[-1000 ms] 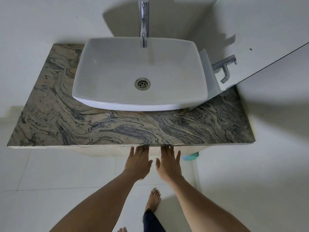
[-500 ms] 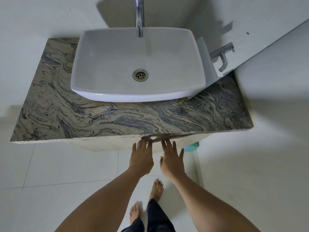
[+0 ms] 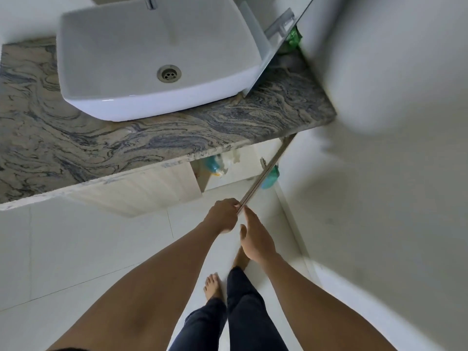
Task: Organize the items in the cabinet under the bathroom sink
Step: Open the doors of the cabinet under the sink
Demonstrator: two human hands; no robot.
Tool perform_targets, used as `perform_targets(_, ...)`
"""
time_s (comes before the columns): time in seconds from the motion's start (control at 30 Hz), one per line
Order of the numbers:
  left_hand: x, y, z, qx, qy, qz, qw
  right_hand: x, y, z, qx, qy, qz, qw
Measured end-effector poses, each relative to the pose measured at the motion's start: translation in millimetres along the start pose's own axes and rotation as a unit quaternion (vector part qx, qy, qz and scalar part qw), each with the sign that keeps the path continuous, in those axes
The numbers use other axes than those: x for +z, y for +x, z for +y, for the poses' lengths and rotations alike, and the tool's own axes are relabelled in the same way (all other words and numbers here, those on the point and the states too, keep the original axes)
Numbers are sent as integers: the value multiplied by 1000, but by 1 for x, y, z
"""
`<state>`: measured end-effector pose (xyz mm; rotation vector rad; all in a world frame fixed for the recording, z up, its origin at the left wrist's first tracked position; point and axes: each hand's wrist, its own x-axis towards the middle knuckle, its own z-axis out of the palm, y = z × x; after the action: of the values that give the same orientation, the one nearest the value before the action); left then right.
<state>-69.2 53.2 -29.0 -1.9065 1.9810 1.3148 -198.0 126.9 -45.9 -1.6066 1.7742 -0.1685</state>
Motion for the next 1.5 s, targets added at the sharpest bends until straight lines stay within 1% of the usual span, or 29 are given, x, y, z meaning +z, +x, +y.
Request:
perform_targets(0.07,15,-13,16,25,-18,-24,999,0,-21,12,22,35,27,999)
perform_targets(0.13,29,-23,35,56,-14,-57,997,-4,-38,24,45,62,50,996)
perform_targets(0.27,54,-27,67,84,27,-89,992,-11,-58,57,88,114,92,985)
perform_targets(0.43,85,-23,105,104,96,-110,984,-42,-69,97,118,138,126,975)
perform_targets(0.53,106,-19,133,115,138,-99,979,-64,-72,129,129,132,123,975)
perform_targets(0.63,127,-11,163,155,215,-53,963,-89,-70,164,130,115,120,977)
perform_targets(0.7,139,-2,183,170,243,-34,954,-106,-68,188,130,103,119,979)
perform_targets(0.83,161,12,221,146,214,-51,965,-136,-67,223,132,84,123,980)
perform_targets(0.93,175,20,244,129,179,-51,974,-153,-67,239,105,51,112,987)
perform_targets(1.1,186,20,260,111,156,-61,980,-170,-64,252,95,32,79,992)
perform_targets(1.23,181,7,248,75,136,-78,985,-175,-63,253,93,2,62,994)
perform_targets(1.4,150,-17,210,13,92,-20,995,-177,-56,239,91,-54,51,993)
perform_targets(1.5,129,-35,180,-18,81,11,996,-173,-45,214,46,-79,32,995)
